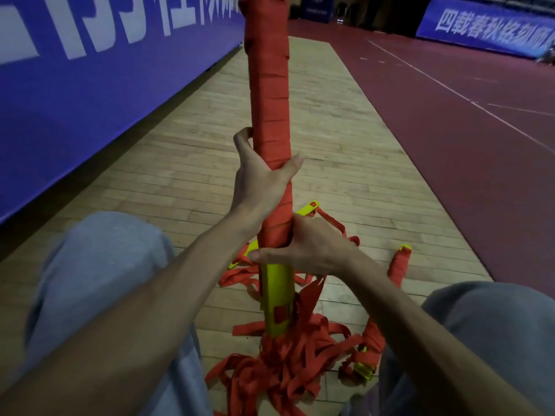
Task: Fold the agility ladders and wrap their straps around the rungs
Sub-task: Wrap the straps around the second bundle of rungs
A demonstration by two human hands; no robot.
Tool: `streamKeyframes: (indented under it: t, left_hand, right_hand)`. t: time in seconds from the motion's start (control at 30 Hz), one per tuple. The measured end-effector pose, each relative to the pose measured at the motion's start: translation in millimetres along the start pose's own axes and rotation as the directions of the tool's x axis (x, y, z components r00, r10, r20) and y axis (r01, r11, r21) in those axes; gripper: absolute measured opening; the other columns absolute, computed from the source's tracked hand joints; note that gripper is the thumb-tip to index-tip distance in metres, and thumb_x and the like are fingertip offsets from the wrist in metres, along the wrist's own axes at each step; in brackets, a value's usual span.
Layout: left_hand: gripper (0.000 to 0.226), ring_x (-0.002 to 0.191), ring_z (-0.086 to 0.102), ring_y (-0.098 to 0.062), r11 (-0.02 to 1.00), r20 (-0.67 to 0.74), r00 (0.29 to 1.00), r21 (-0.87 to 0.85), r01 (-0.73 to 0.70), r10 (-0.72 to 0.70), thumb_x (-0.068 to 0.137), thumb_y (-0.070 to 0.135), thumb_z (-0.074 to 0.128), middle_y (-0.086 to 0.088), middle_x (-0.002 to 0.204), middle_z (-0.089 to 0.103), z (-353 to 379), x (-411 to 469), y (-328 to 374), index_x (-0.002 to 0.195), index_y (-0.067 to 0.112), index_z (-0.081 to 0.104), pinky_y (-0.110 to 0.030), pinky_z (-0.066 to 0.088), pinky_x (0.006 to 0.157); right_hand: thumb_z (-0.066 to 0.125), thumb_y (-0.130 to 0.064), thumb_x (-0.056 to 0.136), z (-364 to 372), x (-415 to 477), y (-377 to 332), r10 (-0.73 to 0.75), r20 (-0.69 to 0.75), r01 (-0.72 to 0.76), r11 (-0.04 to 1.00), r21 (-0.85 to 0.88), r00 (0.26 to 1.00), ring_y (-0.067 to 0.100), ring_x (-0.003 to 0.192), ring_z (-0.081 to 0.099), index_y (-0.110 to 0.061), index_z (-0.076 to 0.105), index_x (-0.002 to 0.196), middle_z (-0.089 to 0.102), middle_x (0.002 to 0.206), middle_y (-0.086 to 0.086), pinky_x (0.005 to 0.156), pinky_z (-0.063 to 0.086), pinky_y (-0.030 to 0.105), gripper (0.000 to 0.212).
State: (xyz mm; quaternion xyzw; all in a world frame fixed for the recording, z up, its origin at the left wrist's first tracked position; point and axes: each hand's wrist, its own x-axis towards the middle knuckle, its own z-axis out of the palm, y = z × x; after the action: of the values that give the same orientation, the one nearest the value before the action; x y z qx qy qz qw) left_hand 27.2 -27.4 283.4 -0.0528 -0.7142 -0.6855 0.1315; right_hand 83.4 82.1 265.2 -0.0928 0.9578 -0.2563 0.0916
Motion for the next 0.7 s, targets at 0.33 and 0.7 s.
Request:
streamKeyframes:
  t: [0.33, 0.7]
  left_hand:
    - [0.047, 0.085, 0.056, -0.014, 0.941, 0.33, 0.938, -0.269, 0.205, -0.11, 0.079, 0.011, 0.063, 0.0, 0.093, 0.058, -3.8, -6.4, 8.9, 0.123, 0.01, 0.049, -0.034, 0.048, 0.084]
    - [0.023, 0.093, 0.071, -0.032, 0.507, 0.556, 0.819, -0.67, 0.542, -0.14, 0.078, 0.008, 0.069, -0.012, 0.097, 0.064, -6.5, -21.4, 17.1, 0.097, 0.016, 0.059, -0.043, 0.059, 0.081]
  right_hand:
    - [0.07, -0.056, 0.076, -12.6, -9.7, 7.3, 0.078, -0.118, -0.089, 0.992, -0.087, 0.99, 0.015, 0.067, 0.058, -0.026, 0.053, 0.084, 0.059, 0.072, -0.004, 0.059, 0.042, 0.029, 0.035]
    - [0.074, -0.038, 0.07, -40.1, -21.8, 3.1, -0.27, 0.178, 0.133, 0.827, 0.546, 0.946, 0.008, 0.048, 0.046, -0.028, 0.062, 0.066, 0.053, 0.056, -0.008, 0.046, 0.035, 0.017, 0.016]
